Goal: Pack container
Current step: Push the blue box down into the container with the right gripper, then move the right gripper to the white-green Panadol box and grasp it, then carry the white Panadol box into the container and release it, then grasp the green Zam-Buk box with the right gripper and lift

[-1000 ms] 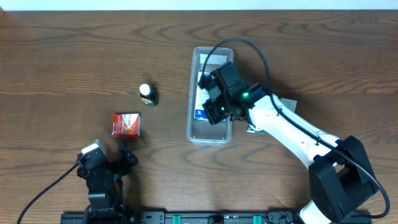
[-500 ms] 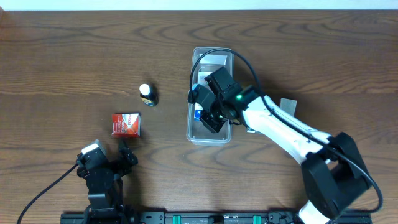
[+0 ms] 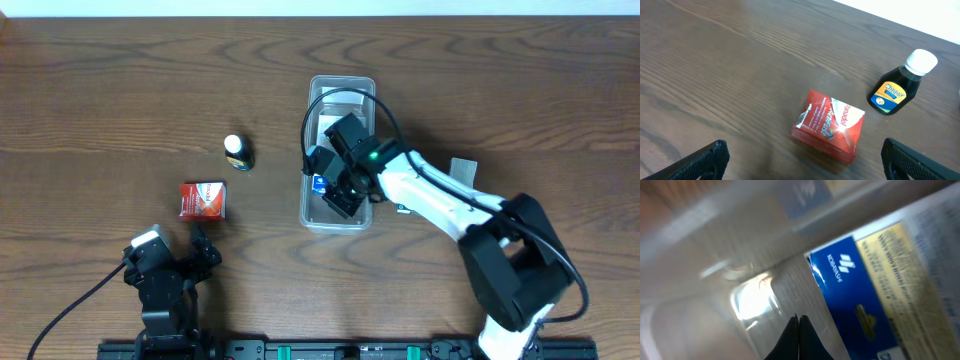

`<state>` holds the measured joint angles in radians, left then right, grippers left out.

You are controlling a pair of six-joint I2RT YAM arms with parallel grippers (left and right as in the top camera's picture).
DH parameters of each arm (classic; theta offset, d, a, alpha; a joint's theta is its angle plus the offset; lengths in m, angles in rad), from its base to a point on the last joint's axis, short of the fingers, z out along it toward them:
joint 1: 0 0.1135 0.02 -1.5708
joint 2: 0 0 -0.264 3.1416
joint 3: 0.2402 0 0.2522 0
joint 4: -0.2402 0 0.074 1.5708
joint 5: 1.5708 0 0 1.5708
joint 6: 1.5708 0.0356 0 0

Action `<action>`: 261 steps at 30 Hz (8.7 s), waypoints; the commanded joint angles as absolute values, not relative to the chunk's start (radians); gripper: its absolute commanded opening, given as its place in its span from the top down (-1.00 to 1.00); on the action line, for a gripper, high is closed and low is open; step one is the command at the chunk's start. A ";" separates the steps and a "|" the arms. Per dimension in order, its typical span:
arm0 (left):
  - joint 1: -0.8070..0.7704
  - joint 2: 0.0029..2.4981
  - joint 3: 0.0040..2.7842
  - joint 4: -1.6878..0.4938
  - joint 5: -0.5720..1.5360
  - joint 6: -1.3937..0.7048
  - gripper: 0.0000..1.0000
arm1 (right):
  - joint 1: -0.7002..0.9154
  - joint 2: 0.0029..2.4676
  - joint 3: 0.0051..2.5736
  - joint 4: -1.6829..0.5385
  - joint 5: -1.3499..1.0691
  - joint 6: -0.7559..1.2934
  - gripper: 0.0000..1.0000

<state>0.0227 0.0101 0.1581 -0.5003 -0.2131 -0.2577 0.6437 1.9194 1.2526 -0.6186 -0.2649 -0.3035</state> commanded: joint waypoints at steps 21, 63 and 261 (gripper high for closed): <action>0.020 0.004 0.141 -0.503 -0.222 -0.241 -0.96 | 0.646 2.002 1.268 -0.452 0.103 -0.119 0.98; 0.020 0.004 0.141 -0.503 -0.221 -0.241 -0.96 | 0.719 1.780 1.259 -0.752 -0.151 0.056 0.97; 0.020 0.004 0.141 -0.503 -0.221 -0.241 -0.96 | 0.483 2.007 1.261 -0.146 -0.154 0.545 0.98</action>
